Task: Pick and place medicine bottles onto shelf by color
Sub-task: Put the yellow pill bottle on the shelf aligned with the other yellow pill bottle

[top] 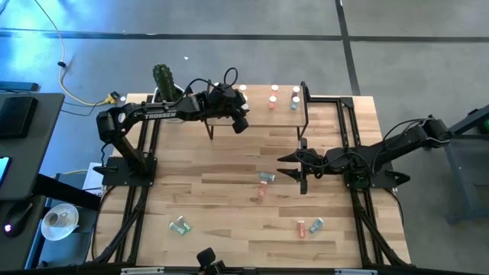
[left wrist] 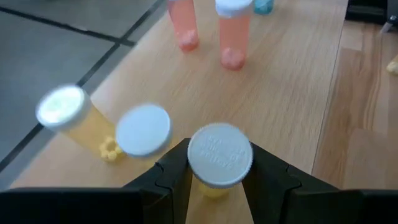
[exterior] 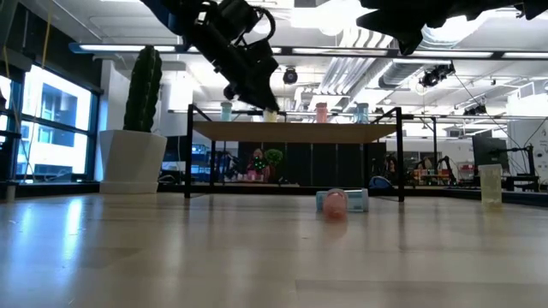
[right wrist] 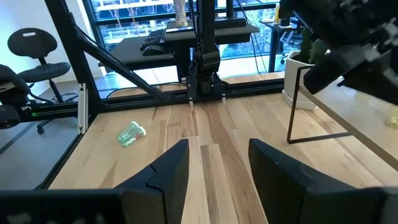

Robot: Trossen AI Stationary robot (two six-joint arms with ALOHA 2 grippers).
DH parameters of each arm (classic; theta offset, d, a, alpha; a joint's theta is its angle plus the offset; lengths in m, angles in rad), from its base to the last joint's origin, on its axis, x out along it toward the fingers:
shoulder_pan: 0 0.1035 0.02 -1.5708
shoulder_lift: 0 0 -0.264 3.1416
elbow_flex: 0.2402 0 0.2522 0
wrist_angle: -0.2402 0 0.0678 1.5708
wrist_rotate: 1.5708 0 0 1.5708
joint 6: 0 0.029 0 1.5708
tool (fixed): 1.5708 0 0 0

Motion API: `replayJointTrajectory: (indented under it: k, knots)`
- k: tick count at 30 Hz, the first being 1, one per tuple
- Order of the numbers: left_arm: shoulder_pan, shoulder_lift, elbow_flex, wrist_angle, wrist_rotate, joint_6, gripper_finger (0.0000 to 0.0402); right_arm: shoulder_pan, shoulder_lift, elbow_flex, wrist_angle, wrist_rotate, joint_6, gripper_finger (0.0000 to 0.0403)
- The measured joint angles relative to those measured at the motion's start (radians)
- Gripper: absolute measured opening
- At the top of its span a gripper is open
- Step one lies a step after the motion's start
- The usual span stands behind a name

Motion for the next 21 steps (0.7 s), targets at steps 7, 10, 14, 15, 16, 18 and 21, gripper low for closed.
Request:
replayJointTrajectory:
  k: [7, 10, 14, 15, 16, 18, 21]
  knots:
    - [0.000, 0.003, -0.002, -0.016, -0.023, -0.011, 0.0115, 0.000, 0.000, 0.000, 0.000, 0.000, 0.000, 0.0158]
    - [0.000, 0.002, -0.002, -0.016, -0.023, -0.002, 0.0115, 0.000, 0.000, 0.000, 0.000, 0.000, 0.000, 0.0158]
    - [0.000, 0.002, -0.002, -0.015, -0.023, -0.002, 0.0115, 0.000, 0.000, 0.000, 0.000, 0.000, 0.000, 0.0158]
    - [0.000, 0.002, -0.002, -0.015, -0.024, -0.002, 0.0115, 0.000, 0.000, 0.000, 0.000, 0.000, 0.000, 0.0158]
    - [0.000, 0.002, -0.002, -0.015, -0.024, -0.002, 0.0115, 0.000, 0.000, 0.000, 0.000, 0.000, 0.000, 0.0158]
    - [0.000, 0.002, -0.002, -0.015, -0.025, -0.002, 0.0115, 0.000, 0.000, 0.000, 0.000, 0.000, 0.000, 0.0158]
    - [0.000, 0.002, -0.002, -0.014, -0.025, -0.003, 0.0115, 0.000, 0.000, 0.000, 0.000, 0.000, 0.000, 0.0158]
